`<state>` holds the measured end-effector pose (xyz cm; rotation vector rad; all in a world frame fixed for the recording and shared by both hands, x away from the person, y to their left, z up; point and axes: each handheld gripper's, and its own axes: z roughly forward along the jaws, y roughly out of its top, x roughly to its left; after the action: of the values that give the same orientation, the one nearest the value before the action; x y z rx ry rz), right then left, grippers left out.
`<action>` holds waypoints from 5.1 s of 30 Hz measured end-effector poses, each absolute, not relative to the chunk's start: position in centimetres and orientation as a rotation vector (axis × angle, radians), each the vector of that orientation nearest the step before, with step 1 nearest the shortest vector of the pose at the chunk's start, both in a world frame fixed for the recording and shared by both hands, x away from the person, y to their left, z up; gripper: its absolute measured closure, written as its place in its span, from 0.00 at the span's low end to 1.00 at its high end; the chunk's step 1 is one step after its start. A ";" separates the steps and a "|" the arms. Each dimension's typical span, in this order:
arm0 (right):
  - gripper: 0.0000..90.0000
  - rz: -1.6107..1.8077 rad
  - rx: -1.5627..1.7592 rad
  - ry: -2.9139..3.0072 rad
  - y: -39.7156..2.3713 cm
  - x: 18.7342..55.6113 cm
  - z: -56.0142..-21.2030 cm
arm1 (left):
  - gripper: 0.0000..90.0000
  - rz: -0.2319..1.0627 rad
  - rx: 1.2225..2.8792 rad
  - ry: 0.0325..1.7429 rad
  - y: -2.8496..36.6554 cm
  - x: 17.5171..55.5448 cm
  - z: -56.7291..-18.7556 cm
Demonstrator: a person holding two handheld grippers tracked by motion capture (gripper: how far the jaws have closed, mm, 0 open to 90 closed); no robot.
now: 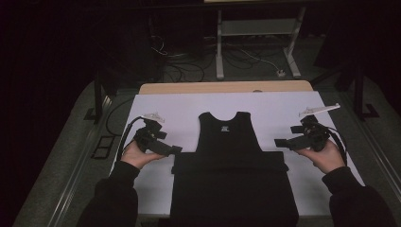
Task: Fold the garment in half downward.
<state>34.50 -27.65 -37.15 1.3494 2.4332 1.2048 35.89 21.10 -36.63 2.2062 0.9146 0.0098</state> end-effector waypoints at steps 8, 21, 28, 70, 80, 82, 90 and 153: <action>0.00 1.211 1.357 2.423 -27.7 35.5 -37.0 | 0.00 0.007 2.206 0.907 20.7 37.1 -36.6; 0.00 1.162 1.373 2.437 -27.6 37.3 -37.0 | 0.00 0.008 2.211 0.914 20.2 38.9 -36.2; 0.00 1.137 1.378 2.437 -27.5 38.2 -37.0 | 0.00 0.015 2.208 0.926 20.3 39.5 -35.8; 0.00 1.180 1.457 2.386 -27.8 44.4 -37.7 | 0.00 0.008 2.209 0.983 16.7 46.5 -37.9; 0.00 1.177 1.462 2.412 -27.0 45.2 -39.2 | 0.00 0.001 2.163 1.007 16.1 47.4 -39.6; 0.00 1.167 1.462 2.417 -26.8 45.3 -39.4 | 0.00 -0.009 2.163 1.009 16.0 47.5 -39.8; 0.00 1.155 1.457 2.435 -25.8 45.6 -40.2 | 0.00 -0.009 2.149 1.028 16.1 47.7 -40.4; 0.37 1.111 1.352 2.537 -19.4 45.4 -44.5 | 0.39 -0.028 2.117 1.040 12.8 47.1 -44.2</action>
<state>45.44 -19.37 -44.46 1.3523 2.5375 1.1112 47.12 12.80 -44.22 2.1166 1.0399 -0.0281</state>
